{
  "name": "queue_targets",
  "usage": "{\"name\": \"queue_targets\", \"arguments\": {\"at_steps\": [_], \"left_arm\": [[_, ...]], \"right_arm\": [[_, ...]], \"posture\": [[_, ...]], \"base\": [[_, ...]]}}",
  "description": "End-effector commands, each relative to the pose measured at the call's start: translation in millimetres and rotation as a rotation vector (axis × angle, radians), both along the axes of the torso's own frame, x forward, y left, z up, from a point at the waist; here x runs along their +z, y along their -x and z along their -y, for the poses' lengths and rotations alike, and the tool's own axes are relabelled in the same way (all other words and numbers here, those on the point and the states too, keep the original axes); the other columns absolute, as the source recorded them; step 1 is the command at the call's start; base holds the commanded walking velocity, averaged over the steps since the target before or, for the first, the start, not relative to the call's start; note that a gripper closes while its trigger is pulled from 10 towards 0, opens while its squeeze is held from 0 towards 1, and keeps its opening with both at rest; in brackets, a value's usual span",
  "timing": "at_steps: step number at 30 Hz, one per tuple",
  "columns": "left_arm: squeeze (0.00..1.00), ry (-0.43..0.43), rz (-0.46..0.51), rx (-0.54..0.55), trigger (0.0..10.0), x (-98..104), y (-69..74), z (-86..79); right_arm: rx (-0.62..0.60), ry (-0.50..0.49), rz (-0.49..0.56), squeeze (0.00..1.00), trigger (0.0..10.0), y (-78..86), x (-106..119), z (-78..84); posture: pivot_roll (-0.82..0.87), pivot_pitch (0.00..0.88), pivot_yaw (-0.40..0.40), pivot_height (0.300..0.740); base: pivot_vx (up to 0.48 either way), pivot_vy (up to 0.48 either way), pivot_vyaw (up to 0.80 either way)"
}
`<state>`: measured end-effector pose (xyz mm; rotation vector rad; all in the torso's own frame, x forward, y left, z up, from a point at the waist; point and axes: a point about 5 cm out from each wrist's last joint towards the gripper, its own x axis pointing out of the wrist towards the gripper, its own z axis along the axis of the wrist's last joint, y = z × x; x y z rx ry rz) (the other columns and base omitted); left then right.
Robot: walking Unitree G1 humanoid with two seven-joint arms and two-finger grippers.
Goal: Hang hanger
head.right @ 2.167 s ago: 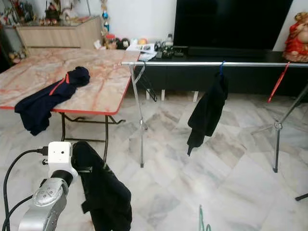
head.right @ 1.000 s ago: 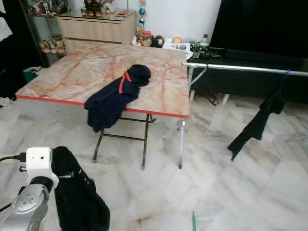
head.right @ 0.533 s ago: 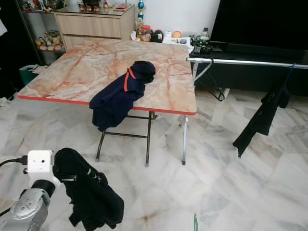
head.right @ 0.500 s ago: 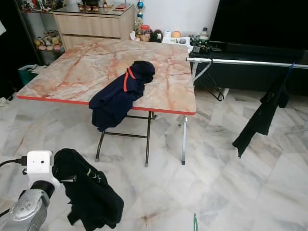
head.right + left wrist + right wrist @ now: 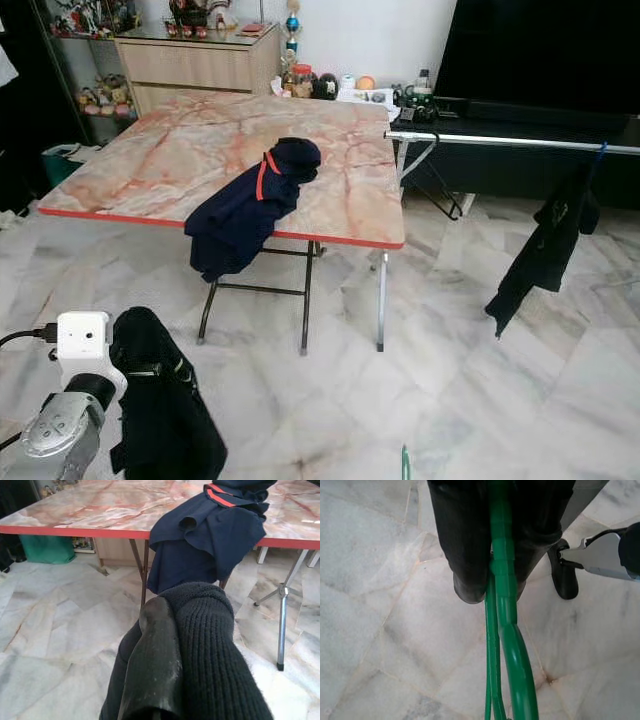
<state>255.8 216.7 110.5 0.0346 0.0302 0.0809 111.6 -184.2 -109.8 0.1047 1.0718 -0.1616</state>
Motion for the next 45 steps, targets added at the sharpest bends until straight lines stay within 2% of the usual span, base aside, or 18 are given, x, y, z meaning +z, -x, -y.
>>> {"name": "queue_targets", "arguments": {"at_steps": [1,8,13,14,17,18,19,20,22,24,25,26,27,28,29,36,39,45], "left_arm": [[0.0,0.005,0.069,-0.011,10.0,15.3,-4.1,0.9],[0.0,0.005,0.075,-0.01,10.0,18.3,-5.5,0.4],[0.0,-0.007,0.111,-0.025,10.0,31.5,-10.1,0.2],[0.0,-0.02,0.148,-0.056,10.0,45.0,-15.1,2.5],[0.0,-0.04,0.202,-0.093,10.0,64.1,-22.6,6.2],[0.0,-0.065,0.29,-0.149,10.0,94.4,-34.6,13.7],[0.0,-0.065,0.29,-0.149,10.0,94.4,-34.6,13.7],[0.0,-0.09,0.359,-0.193,10.0,118.9,-42.6,20.3],[0.0,-0.102,0.428,-0.229,10.0,141.6,-50.4,27.1],[0.0,-0.121,0.549,-0.295,10.0,181.4,-64.8,41.7],[0.0,-0.125,0.579,-0.312,10.0,191.9,-68.1,46.0],[0.0,-0.125,0.579,-0.312,10.0,191.9,-68.1,46.0],[0.0,-0.116,0.629,-0.35,10.0,210.9,-75.5,55.9],[0.0,-0.116,0.629,-0.35,10.0,210.9,-75.5,55.9],[0.0,-0.112,0.657,-0.383,10.0,224.0,-83.6,66.0],[0.0,-0.115,0.632,-0.443,10.0,231.8,-106.2,86.5],[0.0,-0.103,0.62,-0.444,10.0,229.9,-110.2,87.0],[0.0,-0.111,0.598,-0.385,10.0,225.3,-118.1,74.4]], "right_arm": [[-0.014,-0.005,0.0,0.0,10.0,-2.5,0.3,-1.2],[-0.009,-0.009,0.002,0.0,10.0,-4.0,0.6,-2.1],[-0.001,-0.011,0.002,0.0,10.0,-4.8,0.8,-2.3],[0.0,-0.011,0.002,0.0,10.0,-5.0,0.9,-2.4],[0.002,-0.011,0.003,0.0,10.0,-5.4,1.0,-2.4],[0.003,-0.011,0.004,0.0,10.0,-5.9,1.1,-2.6],[0.003,-0.011,0.004,0.0,10.0,-5.9,1.1,-2.6],[0.005,-0.011,0.005,0.0,10.0,-6.2,1.1,-2.9],[0.006,-0.009,0.007,0.0,10.0,-6.5,1.3,-2.9],[0.004,-0.01,0.009,0.0,10.0,-7.1,1.4,-3.1],[0.004,-0.01,0.009,0.0,10.0,-7.3,1.4,-3.2],[0.004,-0.01,0.009,0.0,10.0,-7.3,1.4,-3.2],[0.003,-0.01,0.01,0.0,10.0,-7.7,1.5,-3.5],[0.003,-0.01,0.01,0.0,10.0,-7.7,1.5,-3.5],[0.002,-0.01,0.011,0.0,10.0,-8.1,1.6,-3.8],[-0.006,-0.007,0.012,0.0,10.0,-8.3,1.7,-4.1],[-0.005,-0.006,0.011,0.0,10.0,-8.0,1.6,-3.9],[0.005,0.001,0.002,0.0,10.0,-7.3,1.3,-2.6]], "posture": [[0.28,0.0,-0.015,0.74],[0.28,0.0,-0.01,0.74],[0.28,0.0,-0.011,0.74],[0.29,0.0,-0.012,0.74],[0.29,0.0,-0.015,0.74],[0.29,0.0,-0.016,0.74],[0.29,0.0,-0.016,0.74],[0.29,0.0,-0.015,0.74],[0.29,0.0,-0.016,0.74],[0.29,0.0,-0.017,0.74],[0.29,0.0,-0.017,0.74],[0.29,0.0,-0.017,0.74],[0.29,0.0,-0.017,0.74],[0.29,0.0,-0.017,0.74],[0.28,0.0,-0.014,0.74],[0.27,0.0,-0.006,0.74],[0.26,0.0,-0.005,0.74],[0.27,0.0,-0.01,0.74]], "base": [[0.42,0.0,0.0],[0.42,0.0,0.0],[0.42,0.0,0.0],[0.424,0.0,0.0],[0.423,0.0,0.0],[0.42,0.0,0.0],[0.42,0.0,0.0],[0.424,0.0,0.0],[0.424,0.0,0.0],[0.429,0.0,0.0],[0.428,0.0,0.0],[0.428,0.0,0.0],[0.431,0.0,0.0],[0.431,0.0,0.0],[0.48,0.0,0.0],[0.48,0.0,0.0],[0.48,0.0,0.0],[0.48,0.0,0.0]]}}
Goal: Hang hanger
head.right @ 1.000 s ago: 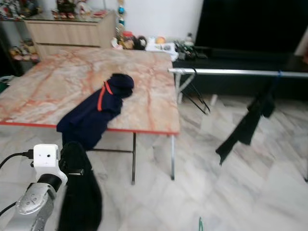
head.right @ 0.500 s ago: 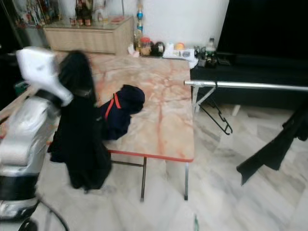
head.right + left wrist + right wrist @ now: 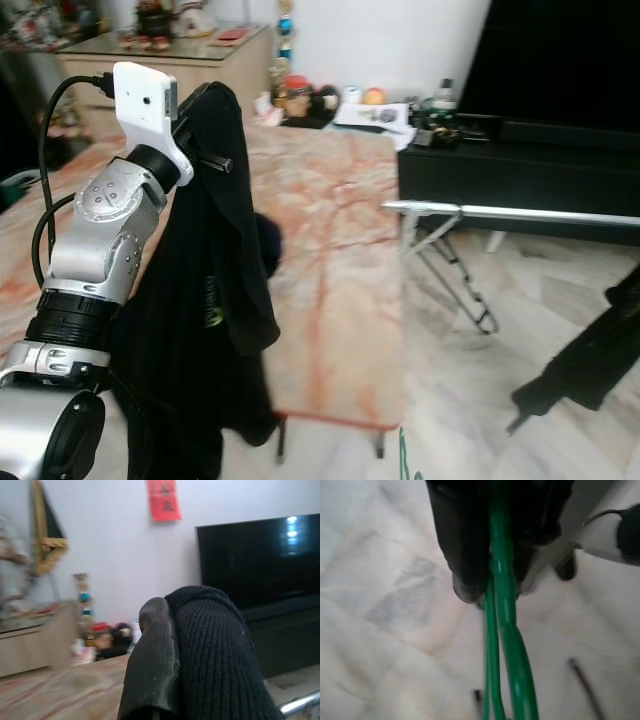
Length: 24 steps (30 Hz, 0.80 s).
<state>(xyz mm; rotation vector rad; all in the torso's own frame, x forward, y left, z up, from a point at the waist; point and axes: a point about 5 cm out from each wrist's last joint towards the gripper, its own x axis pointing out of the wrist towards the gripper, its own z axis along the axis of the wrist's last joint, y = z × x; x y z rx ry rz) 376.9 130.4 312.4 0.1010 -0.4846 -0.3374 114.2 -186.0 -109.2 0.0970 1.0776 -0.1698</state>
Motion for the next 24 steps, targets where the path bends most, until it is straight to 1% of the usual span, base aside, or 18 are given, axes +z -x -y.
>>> {"name": "queue_targets", "arguments": {"at_steps": [1,5,7,8,9,10,11,13,14,15,16,18,19,20,21,22,23,24], "left_arm": [[0.0,0.004,0.098,0.045,10.0,23.7,2.7,-13.0],[0.0,0.025,0.103,0.079,10.0,24.1,1.7,-19.2],[0.0,0.011,0.083,0.104,10.0,18.1,0.2,-21.5],[0.0,0.002,0.053,0.104,10.0,11.1,-1.0,-22.0],[0.0,-0.035,-0.01,0.096,10.0,-6.4,-1.2,-22.4],[0.0,-0.035,-0.01,0.096,10.0,-6.4,-1.2,-22.4],[0.0,-0.074,-0.068,0.086,10.0,-24.4,1.4,-23.2],[0.0,-0.074,-0.122,0.085,10.0,-45.8,7.9,-27.3],[0.0,-0.068,-0.133,0.086,10.0,-52.0,10.4,-28.9],[0.0,-0.042,-0.17,0.079,10.0,-64.4,16.6,-31.8],[0.0,-0.028,-0.194,0.073,10.0,-70.8,20.3,-33.1],[0.0,-0.089,-0.271,0.1,10.0,-101.0,35.7,-39.0],[0.0,-0.095,-0.291,0.1,10.0,-108.4,40.4,-39.8],[0.0,-0.09,-0.324,0.093,10.0,-118.4,48.2,-40.2],[0.0,-0.112,-0.364,0.081,10.0,-130.2,57.9,-40.3],[0.0,-0.112,-0.364,0.081,10.0,-130.2,57.9,-40.3],[0.0,-0.135,-0.392,0.072,10.0,-137.9,65.6,-40.3],[0.0,-0.179,-0.419,0.071,10.0,-147.2,73.7,-41.4]], "right_arm": [[0.008,-0.009,0.009,0.0,10.0,-4.6,0.8,-4.2],[0.014,-0.008,0.008,0.0,10.0,-4.8,0.9,-3.5],[0.019,-0.009,0.007,0.0,10.0,-4.8,0.9,-3.3],[0.021,-0.009,0.007,0.0,10.0,-4.8,0.9,-3.2],[0.025,-0.009,0.006,0.0,10.0,-4.5,0.9,-3.0],[0.025,-0.009,0.006,0.0,10.0,-4.5,0.9,-3.0],[0.027,-0.008,0.005,0.0,10.0,-4.1,0.8,-2.9],[0.029,-0.008,0.001,0.0,10.0,-3.3,0.5,-2.7],[0.03,-0.007,0.0,0.0,10.0,-3.0,0.5,-2.6],[0.033,-0.006,-0.004,0.0,10.0,-2.5,0.3,-2.3],[0.033,-0.006,-0.005,0.0,10.0,-2.3,0.2,-2.2],[0.041,-0.002,-0.01,0.0,10.0,-1.7,0.1,-1.6],[0.041,-0.002,-0.01,0.0,10.0,-1.5,0.0,-1.5],[0.038,-0.001,-0.011,0.0,10.0,-1.2,0.0,-1.3],[0.04,0.0,-0.012,0.0,10.0,-1.1,-0.1,-1.2],[0.04,0.0,-0.012,0.0,10.0,-1.1,-0.1,-1.2],[0.041,0.0,-0.011,0.0,10.0,-0.9,-0.1,-1.0],[0.039,-0.001,-0.012,0.0,10.0,-0.7,-0.1,-0.8]], "posture": [[0.27,0.0,-0.01,0.74],[0.27,0.0,-0.016,0.74],[0.27,0.0,-0.016,0.74],[0.26,0.0,-0.016,0.74],[0.27,0.0,-0.016,0.74],[0.27,0.0,-0.016,0.74],[0.26,0.0,-0.017,0.74],[0.26,0.0,-0.016,0.74],[0.26,0.0,-0.016,0.74],[0.27,0.0,-0.018,0.74],[0.27,0.0,-0.018,0.74],[0.27,0.0,-0.016,0.74],[0.27,0.0,-0.016,0.74],[0.27,0.0,-0.013,0.74],[0.27,0.0,-0.011,0.74],[0.27,0.0,-0.011,0.74],[0.27,0.0,-0.011,0.74],[0.27,0.0,-0.011,0.74]], "base": [[0.48,0.0,0.0],[0.48,0.0,0.0],[0.459,0.0,0.0],[0.274,0.0,0.0],[0.0,0.0,0.0],[0.0,0.0,0.0],[0.0,0.0,0.0],[0.0,0.0,0.0],[0.0,0.0,0.0],[0.0,0.0,0.0],[0.0,0.0,0.0],[0.0,0.0,0.0],[0.0,0.0,0.0],[0.0,0.0,0.0],[0.0,0.0,0.0],[0.0,0.0,0.0],[0.0,0.0,0.0],[0.0,0.0,0.0]]}}
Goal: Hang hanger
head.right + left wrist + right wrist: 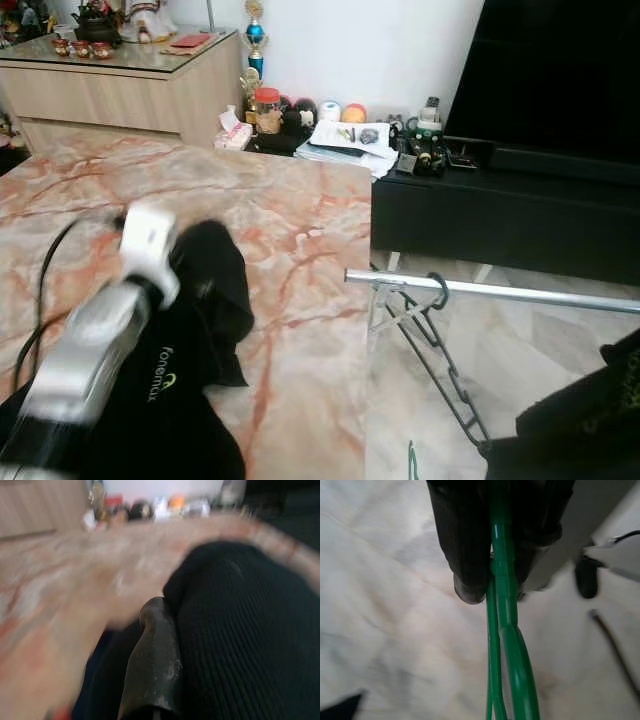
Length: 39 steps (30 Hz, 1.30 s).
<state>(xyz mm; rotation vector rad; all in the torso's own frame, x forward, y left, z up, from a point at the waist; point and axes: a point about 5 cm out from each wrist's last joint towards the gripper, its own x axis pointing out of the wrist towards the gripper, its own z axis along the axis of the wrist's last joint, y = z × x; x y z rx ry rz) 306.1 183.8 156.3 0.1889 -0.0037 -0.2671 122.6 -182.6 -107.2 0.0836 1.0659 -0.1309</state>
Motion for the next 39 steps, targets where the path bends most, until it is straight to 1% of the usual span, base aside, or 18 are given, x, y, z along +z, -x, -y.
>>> {"name": "queue_targets", "arguments": {"at_steps": [1,2,4,5,6,8,11,12,13,14,15,16,22,25,32,33,34,39], "left_arm": [[0.0,-0.037,0.018,-0.054,10.0,4.8,6.2,10.7],[0.66,-0.033,-0.004,-0.04,10.0,-2.1,14.0,7.1],[0.66,-0.022,-0.018,-0.03,10.0,-5.2,19.0,5.3],[1.0,-0.035,-0.032,-0.024,10.0,-11.1,25.1,2.1],[1.0,-0.037,-0.039,-0.023,10.0,-14.9,30.6,0.1],[1.0,-0.044,-0.05,-0.03,10.0,-16.6,37.1,-0.2],[1.0,-0.064,-0.059,-0.05,10.0,-18.9,44.5,-0.9],[1.0,-0.064,-0.063,-0.058,10.0,-18.6,48.9,-0.9],[1.0,-0.064,-0.063,-0.058,10.0,-18.6,48.9,-0.9],[1.0,-0.062,-0.067,-0.064,10.0,-18.3,53.2,-1.4],[1.0,-0.051,-0.083,-0.073,10.0,-18.1,62.9,-2.7],[1.0,-0.05,-0.087,-0.074,10.0,-18.4,65.4,-3.6],[1.0,-0.033,-0.102,-0.047,10.0,-20.0,76.6,-9.1],[1.0,-0.013,-0.099,-0.006,10.0,-21.7,80.3,-14.1],[1.0,0.004,-0.107,0.018,10.0,-21.4,86.3,-18.5],[0.83,0.004,-0.106,0.02,10.0,-21.4,86.4,-18.8],[0.0,-0.002,-0.105,0.023,10.0,-21.1,87.2,-19.5],[0.0,-0.028,-0.107,0.002,10.0,-23.2,90.1,-17.5]], "right_arm": [[0.001,0.007,-0.025,0.0,10.0,7.7,-2.1,2.7],[0.003,0.006,-0.025,0.0,10.0,7.8,-2.1,2.7],[0.003,0.006,-0.025,0.0,10.0,8.0,-2.2,2.8],[0.004,0.007,-0.026,0.0,10.0,8.1,-2.2,2.9],[0.005,0.007,-0.027,0.0,10.0,8.2,-2.2,3.0],[0.005,0.007,-0.027,0.0,10.0,8.3,-2.2,3.4],[0.01,0.01,-0.028,0.0,10.0,8.2,-2.1,3.7],[0.01,0.01,-0.028,0.0,10.0,8.2,-2.1,4.0],[0.01,0.01,-0.028,0.0,10.0,8.2,-2.1,4.0],[0.009,0.011,-0.027,0.0,10.0,8.3,-2.1,4.2],[0.008,0.013,-0.026,0.0,10.0,8.4,-2.0,4.8],[0.008,0.013,-0.026,0.0,10.0,8.4,-2.0,5.0],[0.011,0.014,-0.027,0.0,10.0,8.4,-1.9,5.8],[0.014,0.015,-0.028,0.0,10.0,8.3,-1.9,6.0],[0.017,0.018,-0.027,0.0,10.0,7.7,-1.6,7.0],[0.018,0.018,-0.027,0.0,10.0,7.6,-1.6,7.1],[0.018,0.018,-0.027,0.0,10.0,7.5,-1.5,7.2],[0.017,0.018,-0.027,0.0,10.0,7.4,-1.4,7.6]], "posture": [[0.27,0.0,-0.01,0.74],[0.27,0.0,-0.009,0.74],[0.27,0.0,-0.009,0.74],[0.27,0.0,-0.009,0.74],[0.27,0.0,-0.011,0.74],[0.28,0.0,-0.012,0.74],[0.28,0.0,-0.012,0.74],[0.28,0.0,-0.012,0.74],[0.28,0.0,-0.012,0.74],[0.28,0.0,-0.012,0.74],[0.28,0.0,-0.012,0.74],[0.28,0.0,-0.012,0.74],[0.28,0.0,-0.016,0.74],[0.28,0.0,-0.017,0.74],[0.29,0.0,-0.024,0.74],[0.29,0.0,-0.025,0.74],[0.29,0.0,-0.024,0.74],[0.29,0.0,-0.026,0.74]], "base": [[0.0,0.0,0.0],[0.0,0.0,0.0],[0.0,0.0,0.0],[0.0,0.0,0.0],[0.0,0.0,0.0],[0.0,0.0,0.0],[0.0,0.0,0.0],[0.0,0.0,0.0],[0.0,0.0,0.0],[0.0,0.0,0.0],[0.0,0.0,0.0],[0.0,0.0,0.0],[0.0,0.0,0.0],[0.0,0.0,0.0],[0.0,0.0,0.0],[0.0,0.0,0.0],[0.0,0.0,0.0],[0.0,0.0,0.0]]}}
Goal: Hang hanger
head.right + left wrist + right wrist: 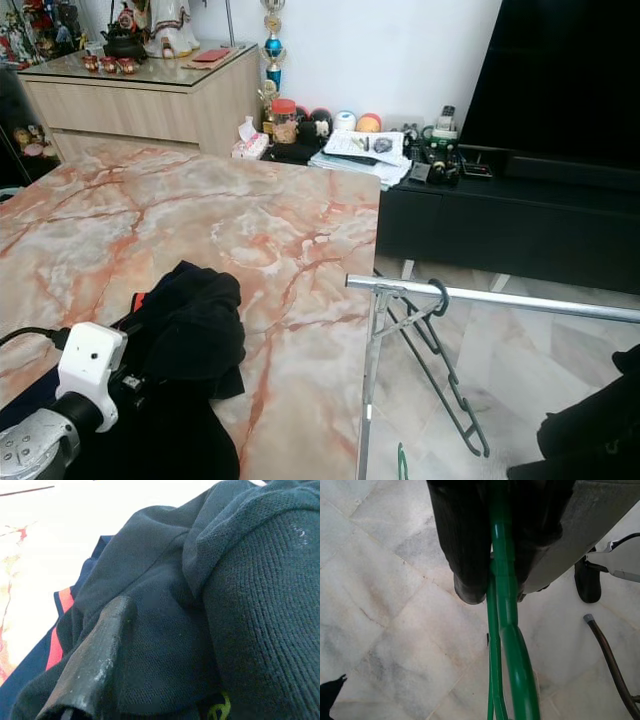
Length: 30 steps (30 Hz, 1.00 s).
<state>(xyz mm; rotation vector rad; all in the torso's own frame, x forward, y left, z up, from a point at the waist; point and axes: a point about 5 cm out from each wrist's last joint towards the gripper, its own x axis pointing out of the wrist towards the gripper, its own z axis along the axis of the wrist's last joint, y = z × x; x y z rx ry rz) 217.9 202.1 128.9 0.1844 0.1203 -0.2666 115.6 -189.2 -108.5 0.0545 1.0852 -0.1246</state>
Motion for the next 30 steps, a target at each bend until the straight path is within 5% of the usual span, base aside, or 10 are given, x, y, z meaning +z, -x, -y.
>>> {"name": "queue_targets", "arguments": {"at_steps": [1,30], "left_arm": [[0.0,-0.013,0.017,-0.009,10.0,4.3,2.0,1.0],[0.0,-0.019,0.013,-0.019,10.0,-0.2,7.1,-1.5]], "right_arm": [[-0.003,-0.002,-0.006,0.0,10.0,0.3,-0.1,1.2],[-0.042,-0.002,-0.012,0.0,10.0,1.4,-0.6,1.4]], "posture": [[0.29,0.0,-0.027,0.74],[0.28,0.0,-0.026,0.74]], "base": [[0.0,0.0,0.0],[0.0,-0.444,0.0]]}}
